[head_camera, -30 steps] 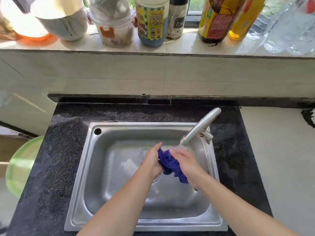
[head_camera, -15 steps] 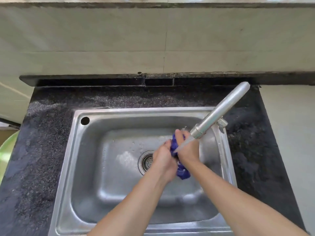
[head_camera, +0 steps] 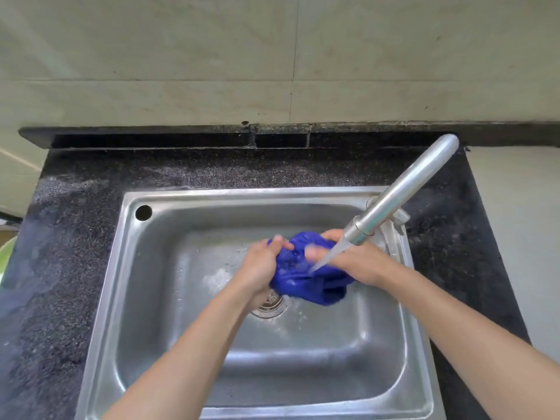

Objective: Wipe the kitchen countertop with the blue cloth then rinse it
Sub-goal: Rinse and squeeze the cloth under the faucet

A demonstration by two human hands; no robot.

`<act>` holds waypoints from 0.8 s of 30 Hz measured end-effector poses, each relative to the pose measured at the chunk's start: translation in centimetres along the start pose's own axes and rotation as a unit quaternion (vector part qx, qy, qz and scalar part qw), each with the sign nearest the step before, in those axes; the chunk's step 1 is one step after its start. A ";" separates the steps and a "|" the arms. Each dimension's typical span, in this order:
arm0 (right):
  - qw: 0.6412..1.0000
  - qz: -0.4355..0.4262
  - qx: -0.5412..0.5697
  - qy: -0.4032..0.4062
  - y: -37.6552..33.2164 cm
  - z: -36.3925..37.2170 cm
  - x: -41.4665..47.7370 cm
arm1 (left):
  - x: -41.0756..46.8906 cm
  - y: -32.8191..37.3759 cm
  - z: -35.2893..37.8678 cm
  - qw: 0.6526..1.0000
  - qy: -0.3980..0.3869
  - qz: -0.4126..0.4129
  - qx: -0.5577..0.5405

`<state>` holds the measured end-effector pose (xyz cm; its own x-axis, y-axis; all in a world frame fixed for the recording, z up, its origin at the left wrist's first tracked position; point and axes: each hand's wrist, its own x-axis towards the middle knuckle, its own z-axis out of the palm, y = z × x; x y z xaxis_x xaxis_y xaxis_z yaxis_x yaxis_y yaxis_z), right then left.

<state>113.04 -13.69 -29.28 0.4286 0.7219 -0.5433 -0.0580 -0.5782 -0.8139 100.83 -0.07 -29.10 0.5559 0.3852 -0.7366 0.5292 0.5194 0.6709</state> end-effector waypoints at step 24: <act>0.929 0.064 0.034 0.362 1.5 4.9 1.7 | -0.9 -2.2 5.9 0.984 0.014 -0.099 -0.146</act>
<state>109.24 -11.45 -32.46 0.9073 0.1894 -0.3755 -0.1963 -0.5988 -0.7764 102.96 -6.10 -29.42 0.4407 0.2735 -0.8550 0.4167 0.7813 0.4647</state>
